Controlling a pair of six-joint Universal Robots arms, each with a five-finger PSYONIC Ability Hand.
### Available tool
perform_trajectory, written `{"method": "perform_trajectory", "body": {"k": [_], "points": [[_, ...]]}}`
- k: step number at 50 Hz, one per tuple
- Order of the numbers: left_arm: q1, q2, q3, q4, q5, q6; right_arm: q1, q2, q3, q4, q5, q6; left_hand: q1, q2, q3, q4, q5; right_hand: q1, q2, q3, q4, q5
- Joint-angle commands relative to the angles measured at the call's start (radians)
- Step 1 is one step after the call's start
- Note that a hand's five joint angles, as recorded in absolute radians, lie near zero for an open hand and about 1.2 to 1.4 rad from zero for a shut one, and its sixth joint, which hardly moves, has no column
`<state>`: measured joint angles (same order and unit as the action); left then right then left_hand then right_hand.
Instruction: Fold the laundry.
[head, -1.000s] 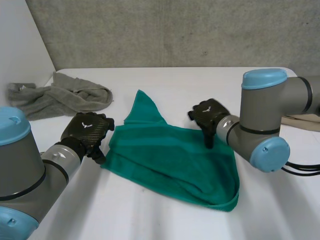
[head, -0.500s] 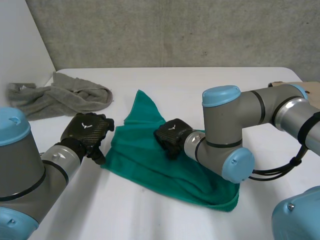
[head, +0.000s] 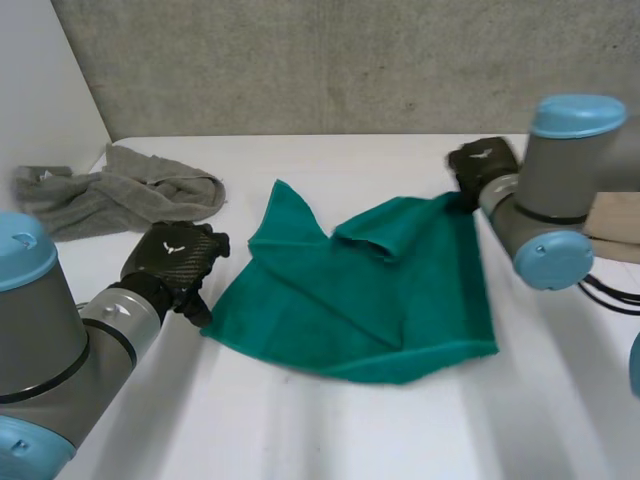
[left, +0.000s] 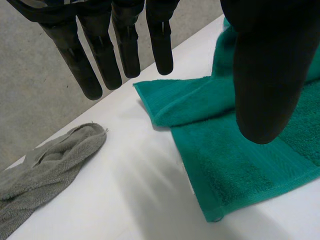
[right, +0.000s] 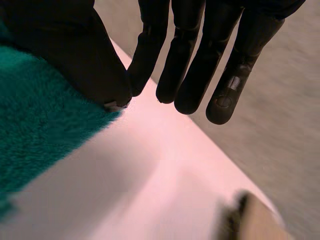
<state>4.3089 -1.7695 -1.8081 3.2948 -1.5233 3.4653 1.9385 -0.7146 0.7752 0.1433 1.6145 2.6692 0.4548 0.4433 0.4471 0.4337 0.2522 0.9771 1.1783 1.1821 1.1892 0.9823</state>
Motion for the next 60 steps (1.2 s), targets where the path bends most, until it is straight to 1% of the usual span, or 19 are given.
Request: {"method": "perform_trajectory", "body": {"k": [1,5,6,7,8,9,13,16,20,24,28,32,37,48,50,52,53,56,60], "points": [[-0.017,-0.01,0.001,0.0,0.002,0.003,-0.124,0.021,0.003,-0.111,0.071,-0.074,0.005,0.017,0.013,0.026,0.033,0.419,0.218,0.214,0.207,0.239],[-0.049,-0.019,0.001,0.002,0.002,0.006,-0.142,0.02,0.018,-0.108,0.073,-0.097,0.002,0.014,0.01,0.024,0.03,0.419,0.218,0.214,0.207,0.239],[-0.054,-0.022,0.0,0.003,0.0,0.006,-0.141,0.018,0.021,-0.105,0.073,-0.097,0.002,0.014,0.01,0.024,0.03,0.118,-0.083,-0.087,-0.094,-0.062],[-0.061,-0.027,-0.001,0.005,0.0,0.008,-0.139,0.015,0.03,-0.09,0.074,-0.095,0.005,0.017,0.013,0.026,0.033,-0.603,-0.804,-0.808,-0.815,-0.783],[-0.067,-0.03,-0.001,0.006,0.0,0.009,-0.139,0.012,0.036,-0.079,0.073,-0.094,0.005,0.017,0.013,0.026,0.033,-0.779,-0.98,-0.984,-0.991,-0.958],[-0.08,-0.044,-0.001,0.011,0.0,0.011,-0.139,0.006,0.044,-0.065,0.073,-0.089,0.005,0.017,0.013,0.026,0.033,-0.803,-1.004,-1.008,-1.015,-0.982],[-0.097,-0.071,0.001,0.019,0.0,0.012,-0.145,-0.035,0.093,-0.031,0.062,-0.075,0.023,0.034,0.031,0.044,0.051,-0.803,-1.004,-1.008,-1.015,-0.982],[-0.1,-0.09,0.0,0.017,0.002,0.012,-0.147,-0.11,0.185,-0.036,0.042,-0.061,0.064,0.075,0.071,0.085,0.092,-0.803,-1.004,-1.008,-1.015,-0.982],[-0.101,-0.12,-0.002,0.017,0.003,0.012,-0.142,-0.213,0.327,-0.042,-0.013,-0.061,0.12,0.131,0.127,0.141,0.148,-0.803,-1.004,-1.008,-1.015,-0.982],[-0.107,-0.157,0.003,0.022,0.011,0.012,-0.147,-0.321,0.499,-0.047,-0.108,-0.061,0.149,0.161,0.157,0.17,0.177,-0.803,-1.004,-1.008,-1.015,-0.982],[-0.109,-0.2,0.015,0.046,0.06,0.011,-0.148,-0.388,0.619,-0.074,-0.149,-0.065,0.234,0.246,0.242,0.255,0.262,-0.803,-1.004,-1.008,-1.015,-0.982],[-0.112,-0.237,0.03,0.075,0.1,0.011,-0.151,-0.44,0.726,-0.103,-0.16,-0.072,0.237,0.249,0.245,0.258,0.265,-0.803,-1.004,-1.008,-1.015,-0.982],[-0.12,-0.294,0.07,0.115,0.1,0.011,-0.153,-0.473,0.815,-0.139,-0.179,-0.075,0.269,0.281,0.277,0.291,0.298,-0.803,-1.004,-1.008,-1.015,-0.982],[-0.143,-0.372,0.13,0.106,0.094,0.014,-0.193,-0.551,0.946,-0.186,-0.214,-0.075,0.29,0.302,0.298,0.311,0.318,-0.803,-1.004,-1.008,-1.015,-0.982],[-0.146,-0.378,0.136,0.106,0.094,0.014,-0.204,-0.56,0.958,-0.192,-0.216,-0.075,0.351,0.363,0.359,0.373,0.38,-0.803,-1.004,-1.008,-1.015,-0.982],[-0.15,-0.38,0.138,0.108,0.092,0.014,-0.214,-0.563,0.969,-0.199,-0.219,-0.075,0.48,0.492,0.488,0.501,0.508,-0.803,-1.004,-1.008,-1.015,-0.982],[-0.155,-0.38,0.141,0.109,0.092,0.014,-0.214,-0.563,0.972,-0.2,-0.219,-0.075,0.632,0.644,0.64,0.653,0.66,-0.803,-1.004,-1.008,-1.015,-0.982],[-0.161,-0.375,0.15,0.112,0.087,0.012,-0.219,-0.565,0.98,-0.202,-0.228,-0.074,0.941,0.952,0.948,0.962,0.969,-0.803,-1.004,-1.008,-1.015,-0.982],[-0.166,-0.349,0.162,0.114,0.031,0.014,-0.24,-0.566,0.984,-0.199,-0.243,-0.072,0.941,0.953,0.949,0.963,0.97,-0.803,-1.004,-1.008,-1.015,-0.982]]}}
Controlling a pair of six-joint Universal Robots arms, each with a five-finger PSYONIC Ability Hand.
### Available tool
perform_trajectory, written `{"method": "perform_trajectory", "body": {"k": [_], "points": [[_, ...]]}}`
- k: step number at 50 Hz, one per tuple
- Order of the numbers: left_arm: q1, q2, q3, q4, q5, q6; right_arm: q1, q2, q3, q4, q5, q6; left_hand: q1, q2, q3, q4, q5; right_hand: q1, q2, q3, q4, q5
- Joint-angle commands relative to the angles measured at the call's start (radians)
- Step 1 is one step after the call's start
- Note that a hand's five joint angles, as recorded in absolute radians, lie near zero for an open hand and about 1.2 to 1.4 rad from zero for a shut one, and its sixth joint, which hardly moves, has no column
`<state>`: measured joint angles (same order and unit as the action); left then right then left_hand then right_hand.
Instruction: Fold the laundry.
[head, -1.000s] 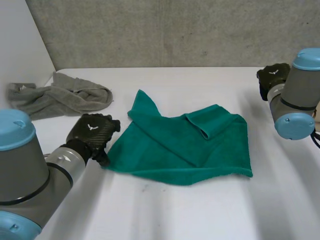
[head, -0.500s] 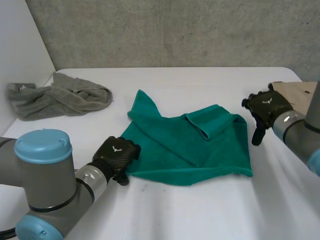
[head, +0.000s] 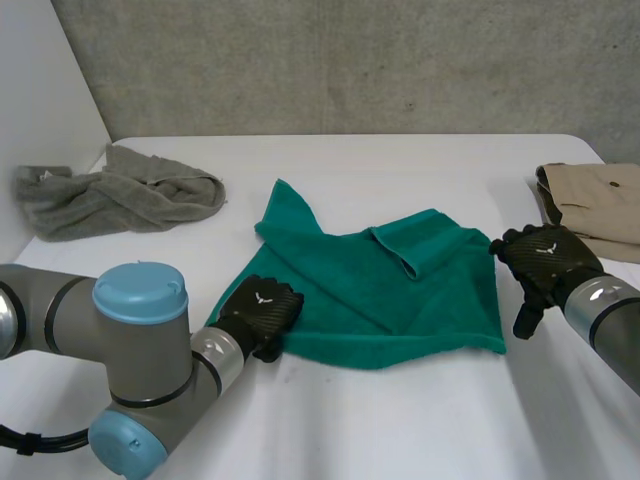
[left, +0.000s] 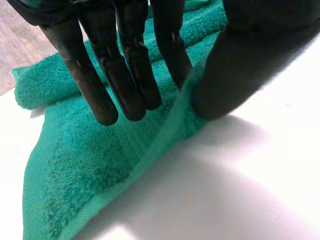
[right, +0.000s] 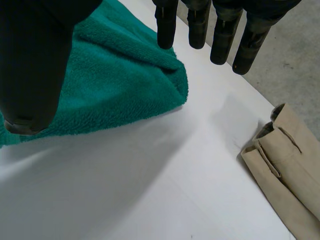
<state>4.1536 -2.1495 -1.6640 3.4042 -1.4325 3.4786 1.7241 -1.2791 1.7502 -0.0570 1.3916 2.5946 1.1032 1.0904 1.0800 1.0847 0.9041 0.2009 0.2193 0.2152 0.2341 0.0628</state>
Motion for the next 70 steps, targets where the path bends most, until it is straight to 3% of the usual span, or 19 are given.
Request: {"method": "perform_trajectory", "body": {"k": [1,7,14,22,27,33,39,42,43,44,45,47,52,57,64,70], "points": [[-0.012,0.057,0.023,0.001,-0.103,0.0,-0.027,-0.002,0.011,0.005,-0.023,0.004,0.293,0.306,0.316,0.312,0.318,-0.026,-0.045,-0.041,-0.06,-0.063],[-0.018,0.166,0.017,0.012,-0.224,-0.006,-0.04,-0.006,0.011,0.037,-0.054,0.036,0.293,0.306,0.316,0.312,0.318,-0.026,-0.045,-0.041,-0.06,-0.063],[-0.02,0.315,0.006,0.01,-0.226,-0.007,-0.07,-0.005,0.021,0.16,-0.118,0.263,0.293,0.306,0.316,0.312,0.318,-0.026,-0.045,-0.041,-0.06,-0.063],[-0.055,0.408,-0.006,0.001,-0.227,-0.012,-0.069,0.003,0.08,0.096,-0.267,0.465,0.293,0.306,0.316,0.312,0.318,-0.026,-0.045,-0.041,-0.06,-0.063],[-0.081,0.441,-0.003,0.001,-0.23,-0.012,-0.051,0.052,0.077,-0.015,-0.25,0.58,0.293,0.306,0.316,0.312,0.318,-0.026,-0.045,-0.041,-0.06,-0.063],[-0.102,0.48,0.003,0.003,-0.23,-0.013,0.061,0.133,0.032,-0.064,-0.238,0.682,0.293,0.306,0.316,0.312,0.318,0.048,0.03,0.034,0.015,0.012],[-0.112,0.507,0.017,0.006,-0.233,-0.015,0.12,0.193,-0.008,-0.129,-0.119,0.68,0.293,0.306,0.316,0.312,0.318,0.145,0.127,0.131,0.112,0.109],[-0.113,0.517,0.03,0.004,-0.235,-0.013,0.153,0.216,-0.037,-0.135,-0.059,0.676,0.293,0.306,0.316,0.312,0.318,0.455,0.437,0.441,0.422,0.419],[-0.113,0.52,0.035,0.003,-0.236,-0.013,0.155,0.213,-0.038,-0.138,-0.045,0.673,0.293,0.306,0.316,0.312,0.318,0.654,0.636,0.64,0.621,0.618],[-0.113,0.523,0.039,0.003,-0.238,-0.012,0.158,0.208,-0.041,-0.141,-0.03,0.659,0.293,0.306,0.316,0.312,0.318,1.046,1.027,1.031,1.012,1.009],[-0.113,0.528,0.043,0.001,-0.238,-0.01,0.158,0.204,-0.041,-0.142,-0.025,0.647,0.293,0.306,0.316,0.312,0.318,1.194,1.175,1.18,1.161,1.157],[-0.112,0.549,0.05,0.0,-0.238,-0.009,0.161,0.181,-0.046,-0.142,-0.022,0.605,0.293,0.306,0.316,0.312,0.318,1.195,1.177,1.181,1.162,1.159],[-0.104,0.614,0.052,-0.002,-0.238,-0.001,0.151,-0.096,-0.069,-0.095,-0.023,0.331,0.293,0.306,0.316,0.312,0.318,1.195,1.177,1.181,1.162,1.159],[-0.081,0.7,0.053,-0.011,-0.232,0.002,0.118,-0.226,-0.184,0.093,-0.057,0.053,0.293,0.306,0.316,0.312,0.318,1.195,1.177,1.181,1.162,1.159],[-0.006,0.701,0.03,-0.054,-0.226,0.013,0.085,-0.178,-0.423,0.431,-0.063,-0.14,0.293,0.306,0.316,0.312,0.318,1.195,1.177,1.181,1.162,1.159],[0.002,0.501,0.018,-0.045,-0.226,0.02,0.097,0.004,-0.581,0.558,-0.059,-0.159,0.293,0.306,0.316,0.312,0.318,1.195,1.177,1.181,1.162,1.159]]}}
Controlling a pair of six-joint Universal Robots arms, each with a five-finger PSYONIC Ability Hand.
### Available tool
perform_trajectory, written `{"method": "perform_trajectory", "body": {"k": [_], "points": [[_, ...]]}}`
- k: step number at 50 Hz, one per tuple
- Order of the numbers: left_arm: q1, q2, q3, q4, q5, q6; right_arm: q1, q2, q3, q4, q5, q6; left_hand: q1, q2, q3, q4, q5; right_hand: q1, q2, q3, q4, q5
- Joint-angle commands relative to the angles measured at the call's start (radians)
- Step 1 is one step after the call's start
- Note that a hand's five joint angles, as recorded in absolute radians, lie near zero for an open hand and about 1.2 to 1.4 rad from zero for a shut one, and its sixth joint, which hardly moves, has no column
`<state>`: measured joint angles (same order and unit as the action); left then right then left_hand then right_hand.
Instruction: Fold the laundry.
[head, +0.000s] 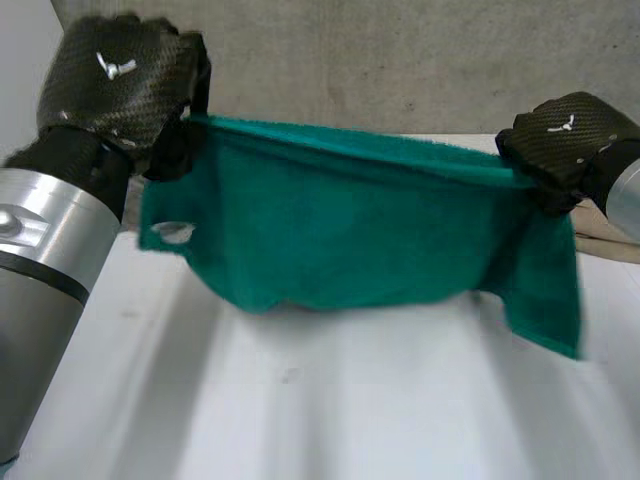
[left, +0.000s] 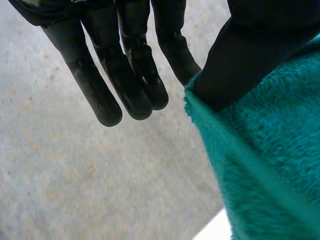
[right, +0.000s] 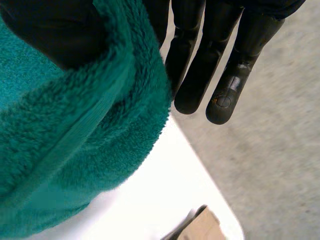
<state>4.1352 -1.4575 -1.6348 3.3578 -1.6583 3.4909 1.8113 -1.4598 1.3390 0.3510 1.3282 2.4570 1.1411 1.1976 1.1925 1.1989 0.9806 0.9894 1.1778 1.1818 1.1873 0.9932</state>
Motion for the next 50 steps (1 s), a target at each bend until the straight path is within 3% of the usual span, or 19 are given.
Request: {"method": "perform_trajectory", "body": {"k": [1,7,11,16,21,25,32,40,47,50], "points": [[0.023,-0.231,-0.002,0.002,-0.001,0.013,0.011,0.206,-0.187,0.151,0.006,-0.021,0.255,0.199,0.204,0.197,0.241,0.407,0.218,0.214,0.209,0.229],[0.049,-0.483,0.193,0.078,-0.003,0.082,0.014,0.403,-0.346,0.141,0.055,-0.039,0.255,0.199,0.204,0.197,0.241,0.407,0.218,0.214,0.209,0.229],[0.076,-0.587,0.393,0.144,-0.005,0.155,0.034,0.536,-0.603,0.059,0.146,-0.044,0.255,0.199,0.204,0.197,0.241,0.407,0.218,0.214,0.209,0.229],[0.083,-0.618,0.636,0.317,-0.011,0.194,0.085,0.559,-0.785,-0.177,0.194,-0.044,0.255,0.199,0.204,0.197,0.241,0.407,0.218,0.214,0.209,0.229],[0.074,-0.586,0.656,0.471,-0.017,0.195,0.085,0.5,-0.788,-0.377,0.194,-0.046,0.255,0.199,0.204,0.197,0.241,0.407,0.218,0.214,0.209,0.229],[0.066,-0.506,0.552,0.463,-0.011,0.194,0.088,0.409,-0.709,-0.37,0.166,-0.055,0.255,0.199,0.204,0.197,0.241,0.407,0.218,0.214,0.209,0.229],[0.066,-0.396,0.253,0.425,-0.005,0.192,0.082,0.317,-0.499,-0.163,0.0,-0.088,0.255,0.199,0.204,0.197,0.241,0.407,0.218,0.214,0.209,0.229],[0.074,-0.396,-0.037,0.422,0.002,0.192,0.088,0.315,-0.244,0.063,-0.02,-0.182,0.255,0.199,0.204,0.197,0.241,0.407,0.218,0.214,0.209,0.229],[0.074,-0.506,-0.131,0.422,0.009,0.192,0.106,0.447,-0.052,-0.13,-0.015,-0.129,0.255,0.199,0.204,0.197,0.241,0.407,0.218,0.214,0.209,0.229],[0.073,-0.54,-0.132,0.42,0.009,0.192,0.102,0.466,-0.009,-0.231,-0.009,-0.049,0.255,0.199,0.204,0.197,0.241,0.118,-0.07,-0.074,-0.08,-0.06]]}}
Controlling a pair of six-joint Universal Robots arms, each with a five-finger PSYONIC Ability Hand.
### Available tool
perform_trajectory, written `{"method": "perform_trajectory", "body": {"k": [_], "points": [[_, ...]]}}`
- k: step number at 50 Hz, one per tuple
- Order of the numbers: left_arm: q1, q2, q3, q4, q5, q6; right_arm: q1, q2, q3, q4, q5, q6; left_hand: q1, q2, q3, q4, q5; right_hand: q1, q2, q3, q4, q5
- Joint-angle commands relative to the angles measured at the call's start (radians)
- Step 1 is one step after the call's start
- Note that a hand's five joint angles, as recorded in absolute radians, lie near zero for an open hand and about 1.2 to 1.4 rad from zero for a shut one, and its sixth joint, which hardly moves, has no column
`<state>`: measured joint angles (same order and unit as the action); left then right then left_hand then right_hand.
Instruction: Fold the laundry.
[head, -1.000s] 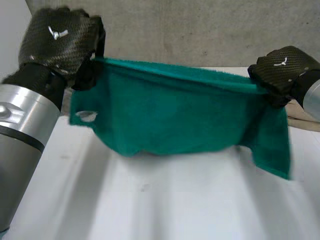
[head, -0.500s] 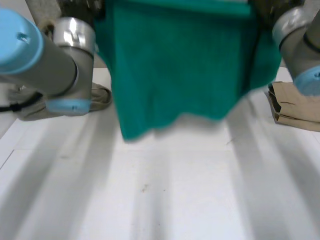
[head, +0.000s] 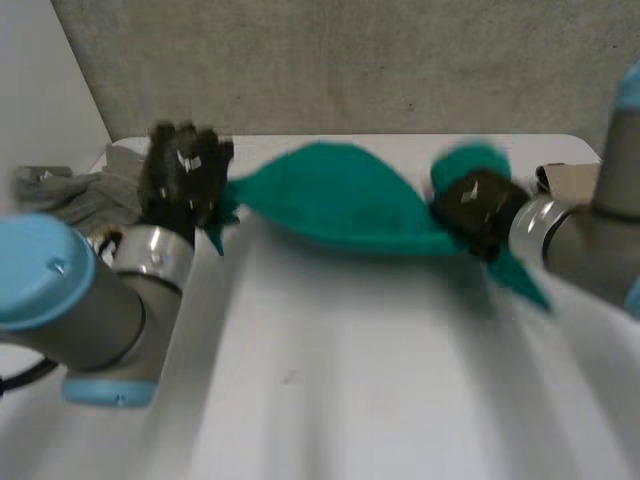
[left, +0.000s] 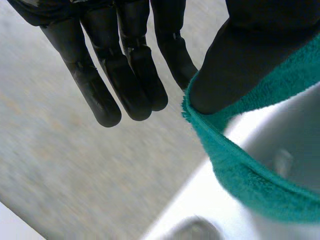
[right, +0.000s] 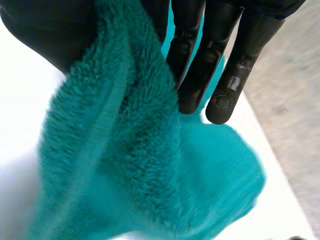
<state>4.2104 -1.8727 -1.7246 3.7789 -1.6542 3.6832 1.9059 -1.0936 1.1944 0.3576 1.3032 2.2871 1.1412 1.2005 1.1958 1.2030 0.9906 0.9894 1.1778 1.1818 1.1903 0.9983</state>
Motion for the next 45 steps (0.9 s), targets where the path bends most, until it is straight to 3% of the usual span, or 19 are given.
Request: {"method": "perform_trajectory", "body": {"k": [1,3,8,19,26,30,39,45], "points": [[-0.001,-0.126,-0.044,-0.004,0.005,0.0,0.004,0.1,0.145,-0.256,0.021,0.144,0.255,0.196,0.2,0.193,0.231,-0.019,-0.208,-0.212,-0.22,-0.203],[0.002,-0.121,-0.047,-0.008,0.005,0.001,0.002,0.093,0.18,-0.29,0.025,0.208,0.255,0.196,0.2,0.193,0.231,-0.382,-0.571,-0.575,-0.583,-0.566],[0.023,-0.062,-0.053,-0.045,0.005,-0.005,0.001,0.058,0.261,-0.339,0.027,0.325,0.255,0.196,0.2,0.193,0.231,-0.815,-1.003,-1.007,-1.016,-0.998],[0.036,0.014,-0.069,-0.065,0.005,-0.037,-0.14,-0.152,0.516,-0.35,0.011,0.669,0.255,0.196,0.2,0.193,0.231,-0.815,-1.003,-1.007,-1.016,-0.998],[0.046,0.033,-0.076,-0.067,0.005,-0.04,-0.246,-0.308,0.645,-0.353,-0.036,0.724,0.255,0.196,0.2,0.193,0.231,-0.815,-1.003,-1.007,-1.016,-0.998],[0.046,0.04,-0.076,-0.077,0.005,-0.051,-0.336,-0.402,0.726,-0.347,-0.097,0.729,0.255,0.196,0.2,0.193,0.231,-0.591,-0.78,-0.784,-0.792,-0.775],[0.045,0.041,-0.076,-0.11,0.005,-0.095,-0.393,-0.425,0.844,-0.327,-0.166,0.726,0.255,0.196,0.2,0.193,0.231,-0.379,-0.567,-0.571,-0.58,-0.562],[0.045,0.046,-0.081,-0.114,0.007,-0.095,-0.39,-0.355,0.867,-0.348,-0.188,0.729,0.255,0.196,0.2,0.193,0.231,-0.42,-0.608,-0.612,-0.621,-0.603]]}}
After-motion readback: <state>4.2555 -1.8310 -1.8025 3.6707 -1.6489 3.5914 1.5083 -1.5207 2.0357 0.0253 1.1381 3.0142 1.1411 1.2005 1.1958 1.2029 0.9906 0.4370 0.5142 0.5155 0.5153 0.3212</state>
